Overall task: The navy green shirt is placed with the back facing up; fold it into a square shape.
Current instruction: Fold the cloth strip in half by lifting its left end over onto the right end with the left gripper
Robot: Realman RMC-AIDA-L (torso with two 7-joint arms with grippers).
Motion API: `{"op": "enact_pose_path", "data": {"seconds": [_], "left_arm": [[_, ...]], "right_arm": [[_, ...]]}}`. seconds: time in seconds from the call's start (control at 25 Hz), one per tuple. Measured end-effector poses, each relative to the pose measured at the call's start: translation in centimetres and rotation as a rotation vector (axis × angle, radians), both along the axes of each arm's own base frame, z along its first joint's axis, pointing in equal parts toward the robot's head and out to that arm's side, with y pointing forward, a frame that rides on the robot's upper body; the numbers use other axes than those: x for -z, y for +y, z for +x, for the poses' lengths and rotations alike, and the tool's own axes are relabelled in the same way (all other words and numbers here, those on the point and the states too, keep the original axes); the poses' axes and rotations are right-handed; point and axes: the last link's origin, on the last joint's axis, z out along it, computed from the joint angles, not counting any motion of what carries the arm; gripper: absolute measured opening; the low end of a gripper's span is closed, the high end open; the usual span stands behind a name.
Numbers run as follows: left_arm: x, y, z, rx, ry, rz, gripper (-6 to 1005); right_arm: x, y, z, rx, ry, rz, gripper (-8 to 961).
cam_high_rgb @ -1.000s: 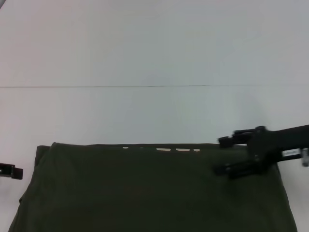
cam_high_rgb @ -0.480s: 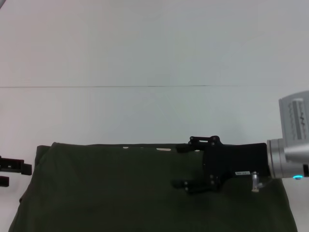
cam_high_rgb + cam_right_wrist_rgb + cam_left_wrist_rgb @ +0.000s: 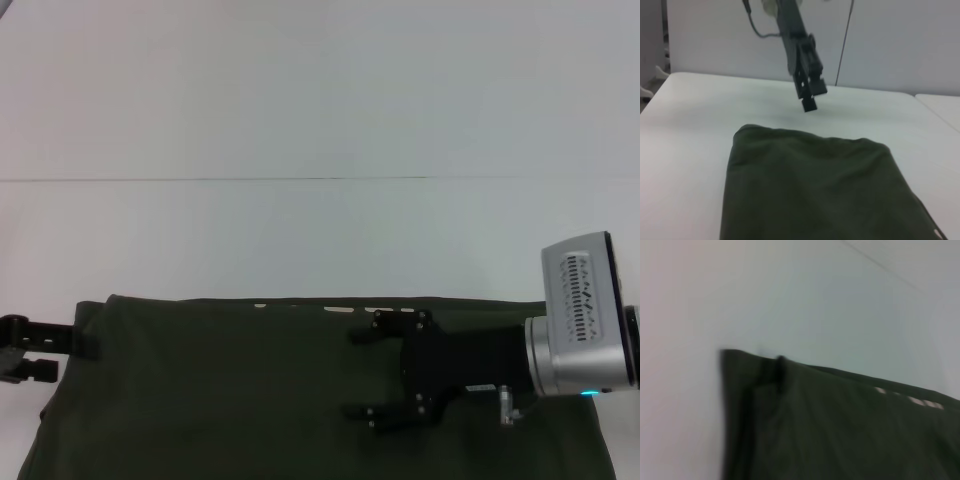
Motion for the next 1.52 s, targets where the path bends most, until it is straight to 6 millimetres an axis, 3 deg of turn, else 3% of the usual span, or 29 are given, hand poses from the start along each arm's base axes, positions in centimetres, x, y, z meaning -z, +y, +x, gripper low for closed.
{"op": "enact_pose_path", "data": {"seconds": [0.32,0.72,1.52], "left_arm": [[1.9,0.7,-0.4,-0.003,0.039,-0.031,878],[2.9,0.5,-1.5,-0.035,0.094,-0.038,878],[1.9,0.4,-2.8,-0.058,0.177,0.001,877]], "right_arm": [[0.5,-0.3,0.0,0.001,-0.010,-0.017,886],[0.7,-0.3,0.3,0.016,-0.016,-0.014,886],[0.9,-0.5,0.8,0.032,-0.018,-0.013,887]]}}
